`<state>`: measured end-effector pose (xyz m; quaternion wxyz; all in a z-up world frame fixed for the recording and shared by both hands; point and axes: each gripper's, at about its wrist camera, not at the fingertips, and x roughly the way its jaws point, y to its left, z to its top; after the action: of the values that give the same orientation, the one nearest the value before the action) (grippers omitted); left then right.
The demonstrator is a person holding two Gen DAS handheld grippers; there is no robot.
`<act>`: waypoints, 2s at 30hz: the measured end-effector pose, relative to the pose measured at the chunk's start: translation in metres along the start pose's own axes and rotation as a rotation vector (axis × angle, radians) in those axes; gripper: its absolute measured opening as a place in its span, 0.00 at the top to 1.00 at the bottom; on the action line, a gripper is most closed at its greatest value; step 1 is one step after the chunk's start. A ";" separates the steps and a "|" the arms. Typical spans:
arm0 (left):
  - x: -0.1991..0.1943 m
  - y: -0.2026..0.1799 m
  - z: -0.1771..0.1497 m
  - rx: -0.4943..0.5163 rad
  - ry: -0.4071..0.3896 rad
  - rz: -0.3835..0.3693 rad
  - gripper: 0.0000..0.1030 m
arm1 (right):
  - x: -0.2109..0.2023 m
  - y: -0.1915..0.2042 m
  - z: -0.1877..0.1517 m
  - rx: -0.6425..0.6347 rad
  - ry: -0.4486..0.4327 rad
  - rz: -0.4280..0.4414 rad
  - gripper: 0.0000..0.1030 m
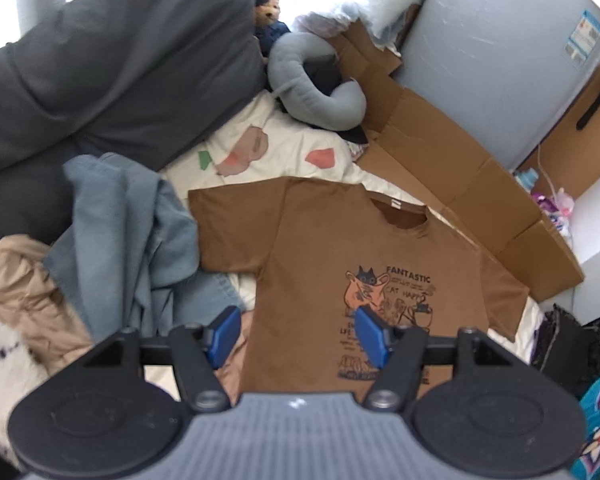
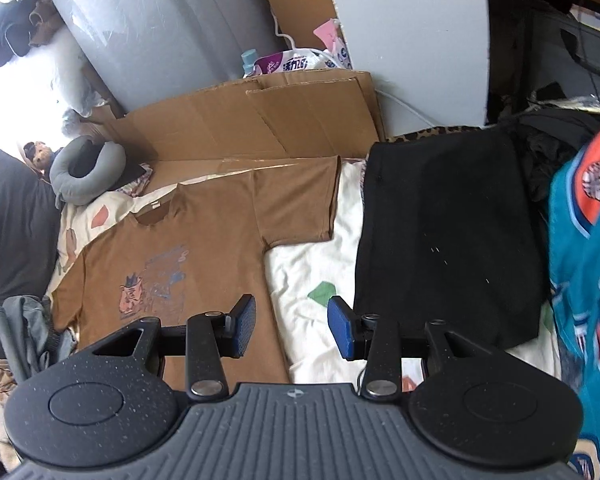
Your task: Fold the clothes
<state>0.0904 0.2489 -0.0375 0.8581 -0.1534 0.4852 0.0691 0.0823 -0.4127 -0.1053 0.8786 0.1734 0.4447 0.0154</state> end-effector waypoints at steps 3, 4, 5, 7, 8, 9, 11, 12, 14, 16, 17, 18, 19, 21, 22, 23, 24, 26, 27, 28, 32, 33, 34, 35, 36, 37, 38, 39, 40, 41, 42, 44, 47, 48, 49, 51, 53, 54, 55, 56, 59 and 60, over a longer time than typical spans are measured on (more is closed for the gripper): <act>0.027 -0.009 0.007 0.026 0.000 -0.011 0.36 | 0.023 0.008 0.006 -0.038 -0.004 -0.004 0.55; 0.037 -0.012 0.008 0.032 -0.002 -0.018 0.36 | 0.032 0.011 0.008 -0.053 -0.003 -0.005 0.55; 0.047 -0.013 0.010 0.039 -0.005 -0.022 0.36 | 0.042 0.014 0.010 -0.066 0.001 -0.004 0.55; 0.067 -0.018 0.012 0.059 -0.007 -0.023 0.39 | 0.063 0.020 0.014 -0.090 0.011 0.002 0.55; 0.078 -0.020 0.014 0.073 -0.005 -0.023 0.39 | 0.072 0.022 0.016 -0.103 0.014 0.008 0.55; 0.089 -0.024 0.015 0.091 -0.004 -0.023 0.40 | 0.083 0.026 0.018 -0.122 0.012 0.013 0.55; 0.111 -0.031 0.018 0.131 -0.012 -0.025 0.40 | 0.104 0.033 0.021 -0.160 0.010 0.023 0.55; 0.119 -0.034 0.021 0.152 -0.020 -0.032 0.40 | 0.115 0.037 0.023 -0.176 0.012 0.025 0.55; 0.137 -0.040 0.025 0.189 -0.034 -0.048 0.40 | 0.136 0.044 0.026 -0.202 0.015 0.035 0.55; 0.156 -0.044 0.028 0.210 -0.035 -0.061 0.40 | 0.157 0.050 0.028 -0.224 0.018 0.046 0.55; 0.166 -0.047 0.029 0.220 -0.038 -0.065 0.40 | 0.167 0.054 0.028 -0.239 0.021 0.046 0.55; 0.174 -0.049 0.029 0.231 -0.045 -0.070 0.40 | 0.177 0.057 0.028 -0.251 0.020 0.044 0.55; 0.183 -0.052 0.029 0.237 -0.053 -0.079 0.40 | 0.186 0.059 0.029 -0.258 0.020 0.042 0.55; 0.199 -0.057 0.030 0.232 -0.069 -0.104 0.40 | 0.204 0.063 0.030 -0.272 0.019 0.038 0.55; 0.208 -0.059 0.031 0.224 -0.074 -0.114 0.40 | 0.212 0.064 0.030 -0.276 0.019 0.033 0.55; 0.216 -0.063 0.033 0.215 -0.078 -0.116 0.40 | 0.219 0.066 0.033 -0.271 0.019 0.022 0.55; 0.223 -0.067 0.035 0.202 -0.081 -0.111 0.40 | 0.227 0.067 0.035 -0.267 0.019 0.010 0.55; 0.236 -0.074 0.039 0.169 -0.080 -0.108 0.42 | 0.238 0.070 0.040 -0.260 0.012 0.001 0.55; 0.243 -0.078 0.044 0.137 -0.069 -0.120 0.44 | 0.242 0.072 0.044 -0.257 0.007 0.001 0.55; 0.249 -0.083 0.048 0.116 -0.065 -0.132 0.46 | 0.247 0.074 0.047 -0.254 0.001 0.001 0.55; 0.269 -0.117 0.061 0.152 -0.093 -0.142 0.46 | 0.266 0.082 0.062 -0.251 -0.022 0.004 0.56; 0.274 -0.126 0.064 0.154 -0.089 -0.154 0.46 | 0.271 0.085 0.066 -0.254 -0.026 0.008 0.59; 0.279 -0.135 0.066 0.156 -0.087 -0.162 0.46 | 0.276 0.089 0.069 -0.259 -0.027 0.015 0.63; 0.285 -0.145 0.067 0.159 -0.087 -0.164 0.47 | 0.281 0.092 0.072 -0.261 -0.029 0.021 0.63; 0.290 -0.154 0.068 0.165 -0.086 -0.165 0.48 | 0.286 0.094 0.076 -0.264 -0.031 0.025 0.63; 0.295 -0.163 0.069 0.171 -0.084 -0.168 0.51 | 0.291 0.097 0.078 -0.267 -0.030 0.026 0.63; 0.301 -0.172 0.070 0.177 -0.083 -0.171 0.55 | 0.296 0.099 0.080 -0.269 -0.030 0.027 0.63; 0.306 -0.181 0.071 0.180 -0.081 -0.176 0.56 | 0.301 0.101 0.082 -0.272 -0.030 0.028 0.63; 0.312 -0.189 0.072 0.177 -0.079 -0.185 0.59 | 0.306 0.103 0.084 -0.274 -0.030 0.029 0.63; 0.318 -0.197 0.073 0.171 -0.077 -0.193 0.64 | 0.311 0.105 0.086 -0.273 -0.032 0.032 0.63; 0.324 -0.204 0.073 0.169 -0.075 -0.202 0.67 | 0.316 0.107 0.088 -0.272 -0.033 0.034 0.63; 0.340 -0.219 0.072 0.175 -0.070 -0.221 0.75 | 0.329 0.109 0.092 -0.266 -0.035 0.031 0.64; 0.364 -0.241 0.069 0.191 -0.060 -0.252 0.82 | 0.349 0.111 0.097 -0.258 -0.033 0.031 0.67; 0.371 -0.246 0.067 0.194 -0.054 -0.259 0.83 | 0.355 0.112 0.098 -0.256 -0.031 0.034 0.70; 0.379 -0.250 0.064 0.197 -0.048 -0.263 0.85 | 0.361 0.113 0.098 -0.259 -0.029 0.034 0.70; 0.394 -0.258 0.060 0.199 -0.037 -0.270 0.86 | 0.371 0.114 0.100 -0.264 -0.031 0.032 0.70; 0.407 -0.262 0.058 0.197 -0.031 -0.269 0.86 | 0.381 0.115 0.101 -0.258 -0.029 0.030 0.71; 0.414 -0.264 0.058 0.203 -0.035 -0.268 0.86 | 0.387 0.115 0.102 -0.249 -0.027 0.029 0.72; 0.420 -0.266 0.059 0.206 -0.040 -0.268 0.86 | 0.392 0.115 0.103 -0.244 -0.026 0.033 0.72; 0.426 -0.268 0.060 0.210 -0.045 -0.269 0.86 | 0.397 0.116 0.104 -0.243 -0.028 0.035 0.72; 0.445 -0.270 0.066 0.211 -0.048 -0.275 0.86 | 0.416 0.120 0.108 -0.260 -0.031 0.033 0.72; 0.451 -0.271 0.067 0.217 -0.051 -0.278 0.86 | 0.423 0.122 0.110 -0.270 -0.027 0.033 0.72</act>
<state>0.4519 0.0017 -0.3369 0.8829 -0.1236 0.4420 -0.0991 0.4398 -0.2535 -0.3356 0.8995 0.0611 0.4237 0.0874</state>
